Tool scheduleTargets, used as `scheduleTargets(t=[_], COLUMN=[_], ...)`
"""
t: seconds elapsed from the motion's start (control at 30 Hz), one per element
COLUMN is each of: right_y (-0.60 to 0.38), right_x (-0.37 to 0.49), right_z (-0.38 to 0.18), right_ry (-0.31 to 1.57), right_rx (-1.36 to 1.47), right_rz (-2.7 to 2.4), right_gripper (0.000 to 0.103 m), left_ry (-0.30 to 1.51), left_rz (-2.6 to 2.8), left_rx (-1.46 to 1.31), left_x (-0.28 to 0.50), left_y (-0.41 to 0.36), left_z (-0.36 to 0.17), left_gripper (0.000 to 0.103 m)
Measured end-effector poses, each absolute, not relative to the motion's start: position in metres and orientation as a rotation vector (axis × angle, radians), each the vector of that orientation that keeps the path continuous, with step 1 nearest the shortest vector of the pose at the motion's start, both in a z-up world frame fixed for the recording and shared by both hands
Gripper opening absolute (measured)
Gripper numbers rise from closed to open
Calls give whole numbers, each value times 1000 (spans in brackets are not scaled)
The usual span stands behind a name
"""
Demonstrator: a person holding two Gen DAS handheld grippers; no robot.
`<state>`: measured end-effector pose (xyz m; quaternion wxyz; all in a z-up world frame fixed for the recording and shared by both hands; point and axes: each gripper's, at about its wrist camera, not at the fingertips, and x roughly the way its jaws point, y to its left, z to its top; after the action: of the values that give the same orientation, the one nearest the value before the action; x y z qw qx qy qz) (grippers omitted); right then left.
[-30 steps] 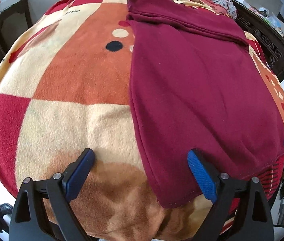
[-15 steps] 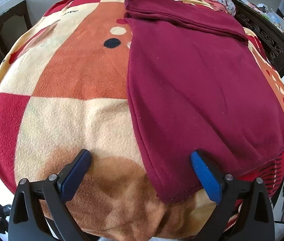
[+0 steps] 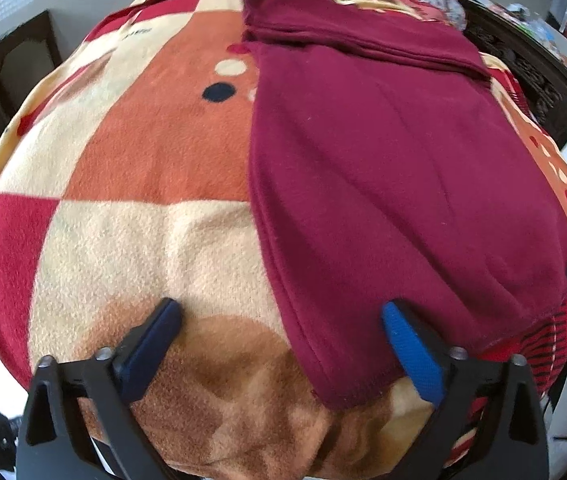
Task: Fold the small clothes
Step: 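Grasp the sweatshirt hem with the left gripper while the right gripper grasps it too, then lift the hem with both grippers and fold it over toward the collar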
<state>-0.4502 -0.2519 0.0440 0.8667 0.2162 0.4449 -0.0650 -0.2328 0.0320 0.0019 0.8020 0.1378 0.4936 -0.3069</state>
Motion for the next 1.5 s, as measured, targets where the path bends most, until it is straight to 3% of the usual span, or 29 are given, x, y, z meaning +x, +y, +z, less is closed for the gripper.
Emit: scheduleTargets(t=[0.03,0.07,0.1,0.13,0.23,0.37,0.6,0.93,1.17,1.33,1.4,1.43,1.47,1.5], right_y=[-253,-256,-261,-262,-256,-266,-300,-362,-427,-473,-481,-483,-484,-488], right_x=[-452,-454,-456,-456,-450,-447,-422,-305,-218,-172,-160,-155,-154,-157], right_z=[46,47,48,48,54,72,102,152,144,109,98,96,95,96], right_ry=[926,906,884,875,875,782,637,534,553,603,623,641,646,634], right_rx=[436,453,514,520,482,559,660,596,668,763,756,748,753,777], right_rz=[-143,-134,-92,-82,-60,17,58,-18,-104,-208,-217,-214,-209,-198], right_gripper=[39,12,10,10,10,10,10,10,10,10,14,21,27,29], left_ry=[1035,1025,1020,1024,1090,1139,1029,830,845,866,864,873,877,858], left_rz=[-683,-708,-723,-740,-784,-839,-876,-844,-745,-699,-710,-704,-691,-661], left_rx=[300,301,303,308,256,145,48,8,12,59,85,87,80,55], left_x=[-236,-238,-240,-239,-225,-207,-172,-67,29,66,71,76,80,85], left_y=[32,31,31,30,33,45,47,-30,-103,-138,-147,-148,-147,-141], left_z=[5,8,10,13,18,32,85,152,141,118,117,117,118,123], left_gripper=[76,55,39,12,8,7,7,7,7,7,10,11,31,44])
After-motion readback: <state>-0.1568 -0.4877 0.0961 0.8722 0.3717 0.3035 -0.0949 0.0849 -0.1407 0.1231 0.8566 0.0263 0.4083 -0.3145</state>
